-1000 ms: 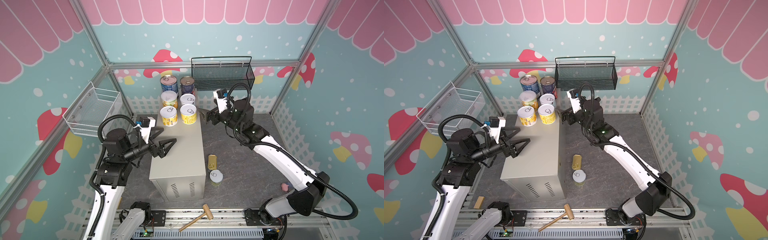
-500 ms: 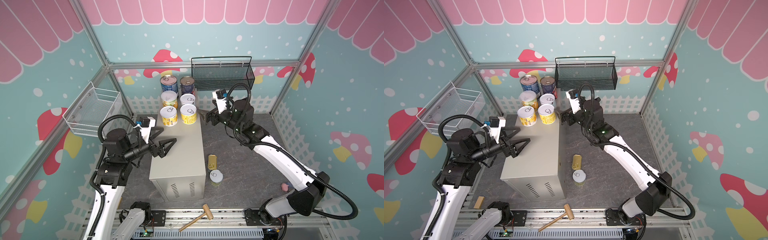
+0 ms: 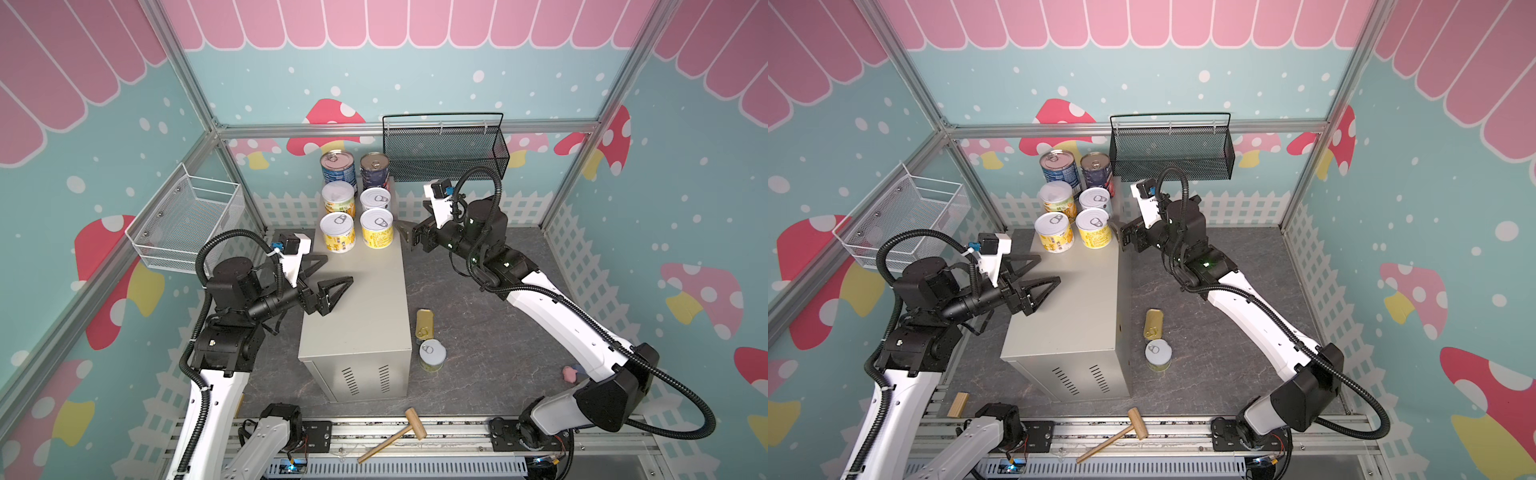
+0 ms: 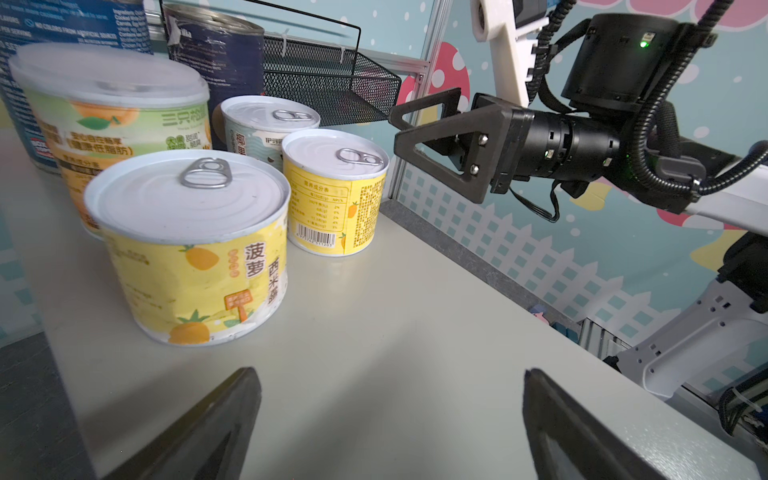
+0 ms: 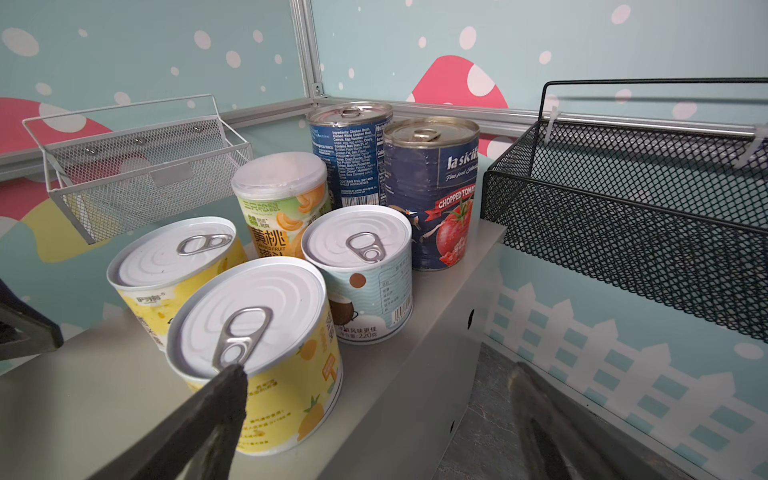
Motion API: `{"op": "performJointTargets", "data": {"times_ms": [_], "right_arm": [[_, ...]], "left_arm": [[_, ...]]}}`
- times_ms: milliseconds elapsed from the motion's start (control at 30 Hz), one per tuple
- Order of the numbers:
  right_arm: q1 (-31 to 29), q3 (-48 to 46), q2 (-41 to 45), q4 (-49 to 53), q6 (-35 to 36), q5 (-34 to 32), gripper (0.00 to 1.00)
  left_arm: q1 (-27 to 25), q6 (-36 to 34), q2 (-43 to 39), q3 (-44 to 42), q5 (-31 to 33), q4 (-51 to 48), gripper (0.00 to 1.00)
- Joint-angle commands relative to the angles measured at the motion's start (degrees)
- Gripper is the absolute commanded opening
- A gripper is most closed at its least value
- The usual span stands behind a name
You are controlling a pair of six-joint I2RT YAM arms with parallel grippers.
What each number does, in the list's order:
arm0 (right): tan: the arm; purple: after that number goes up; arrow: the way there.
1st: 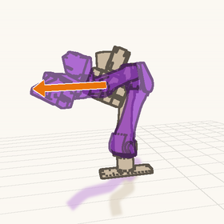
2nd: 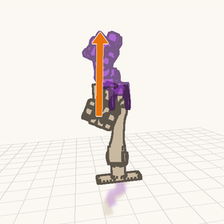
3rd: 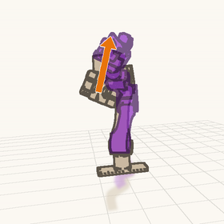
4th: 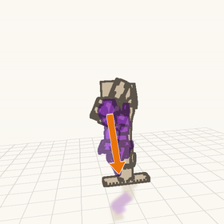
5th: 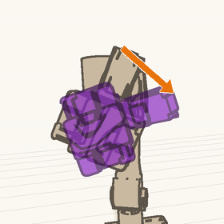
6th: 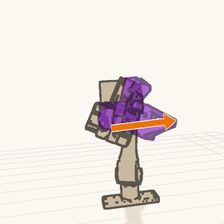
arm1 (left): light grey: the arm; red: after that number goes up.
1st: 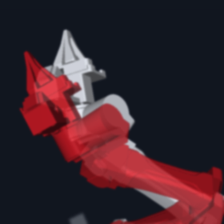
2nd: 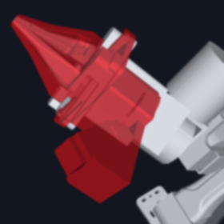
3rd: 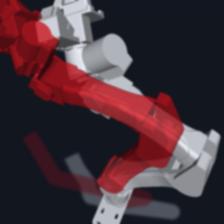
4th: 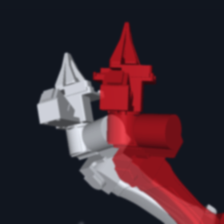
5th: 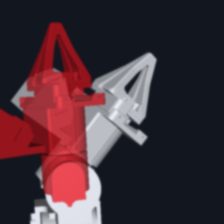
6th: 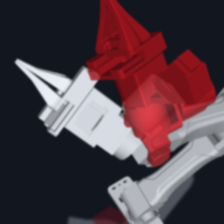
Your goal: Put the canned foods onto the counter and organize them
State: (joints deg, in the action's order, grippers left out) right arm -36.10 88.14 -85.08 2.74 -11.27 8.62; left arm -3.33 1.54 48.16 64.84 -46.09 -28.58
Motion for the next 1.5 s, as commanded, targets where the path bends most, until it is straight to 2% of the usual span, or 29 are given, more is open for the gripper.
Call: {"op": "performJointTargets", "data": {"times_ms": [0, 233, 633, 767, 1133, 1467], "right_arm": [[-0.31, -0.73, 0.56, -1.38, -0.19, -0.51, 1.0], [-0.29, -0.16, 0.8, 0.36, 1.27, -5.77, 0.99], [-1.11, 0.93, -0.97, -0.33, 0.11, -0.37, 0.99], [-1.09, 0.92, -1.0, -0.17, 0.08, -0.95, 0.99], [-0.76, 1.73, -0.39, 2.46, 1.01, -7.55, 0.99], [-0.61, 5.32, -3.9, 2.97, 1.94, -5.37, 1.0]], "left_arm": [[0.4, 0.04, -0.49, -0.74, -0.76, 0.74, 0.99], [0.35, 0.04, -0.53, -0.67, -0.7, 0.8, 0.99], [0.43, -0.05, -0.44, -0.58, -0.74, 0.83, 0.99], [0.43, -0.05, -0.44, -0.57, -0.85, 0.8, 0.99], [0.43, -0.05, -0.52, -0.54, -1.02, 0.8, 0.99], [0.43, -0.05, -0.79, -0.77, -0.76, 0.78, 0.99]]}}
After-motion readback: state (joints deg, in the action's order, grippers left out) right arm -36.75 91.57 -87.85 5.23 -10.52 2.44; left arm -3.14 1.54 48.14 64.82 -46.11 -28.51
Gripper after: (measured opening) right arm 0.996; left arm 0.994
